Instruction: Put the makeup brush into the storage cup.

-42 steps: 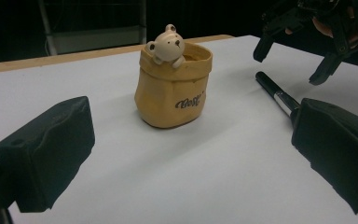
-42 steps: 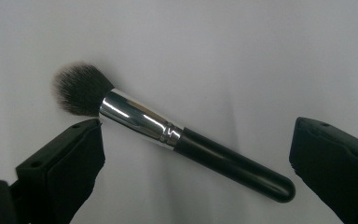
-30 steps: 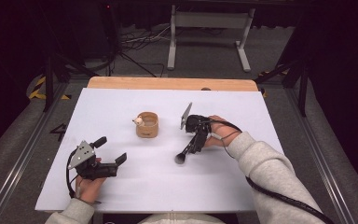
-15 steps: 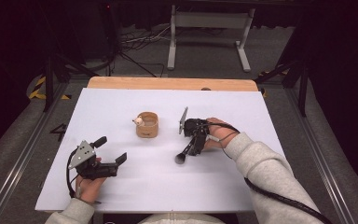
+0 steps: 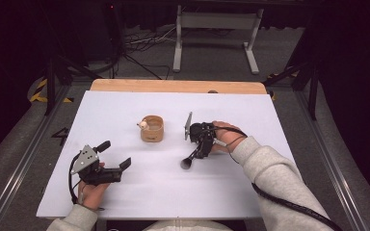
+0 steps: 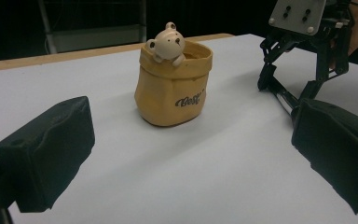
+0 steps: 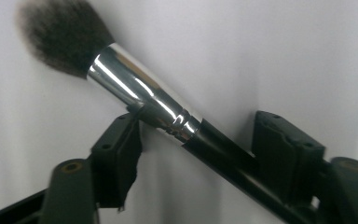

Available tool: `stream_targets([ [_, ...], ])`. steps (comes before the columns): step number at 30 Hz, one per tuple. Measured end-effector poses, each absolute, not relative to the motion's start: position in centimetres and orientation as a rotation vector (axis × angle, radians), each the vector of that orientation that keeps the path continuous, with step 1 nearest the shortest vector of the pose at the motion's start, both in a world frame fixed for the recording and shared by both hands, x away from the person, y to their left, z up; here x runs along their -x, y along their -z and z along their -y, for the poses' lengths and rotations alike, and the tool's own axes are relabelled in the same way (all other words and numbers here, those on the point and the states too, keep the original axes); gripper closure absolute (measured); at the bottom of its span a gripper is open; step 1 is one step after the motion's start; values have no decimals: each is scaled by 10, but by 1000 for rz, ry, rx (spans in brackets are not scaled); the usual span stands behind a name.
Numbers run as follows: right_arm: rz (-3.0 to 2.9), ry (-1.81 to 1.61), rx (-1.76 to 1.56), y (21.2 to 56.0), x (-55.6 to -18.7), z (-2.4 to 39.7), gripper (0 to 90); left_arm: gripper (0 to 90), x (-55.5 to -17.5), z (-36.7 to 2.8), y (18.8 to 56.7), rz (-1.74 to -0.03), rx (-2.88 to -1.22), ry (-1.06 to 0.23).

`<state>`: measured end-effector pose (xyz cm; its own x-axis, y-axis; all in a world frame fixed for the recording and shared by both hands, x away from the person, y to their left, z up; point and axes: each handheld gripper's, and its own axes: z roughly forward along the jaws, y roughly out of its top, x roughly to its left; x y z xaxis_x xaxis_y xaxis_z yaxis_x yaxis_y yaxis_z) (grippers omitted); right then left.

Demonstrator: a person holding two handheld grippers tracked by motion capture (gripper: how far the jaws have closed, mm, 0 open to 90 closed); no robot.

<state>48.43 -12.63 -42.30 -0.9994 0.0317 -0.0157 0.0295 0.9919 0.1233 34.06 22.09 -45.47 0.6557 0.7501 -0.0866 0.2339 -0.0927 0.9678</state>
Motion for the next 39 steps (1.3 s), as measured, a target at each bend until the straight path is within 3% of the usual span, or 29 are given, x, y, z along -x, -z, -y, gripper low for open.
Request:
stream_targets([
  [14, -3137, -118, 84, 418, -480, 128, 740, 0, -341, -221, 455, -820, -1659, -525],
  [27, -3130, -137, 63, 409, -476, 135, 745, 0, -339, -221, 454, -793, -1649, -510],
  [39, -3072, -338, 2, 377, -470, 147, 746, 0, -339, -220, 453, -784, -1667, -521],
])
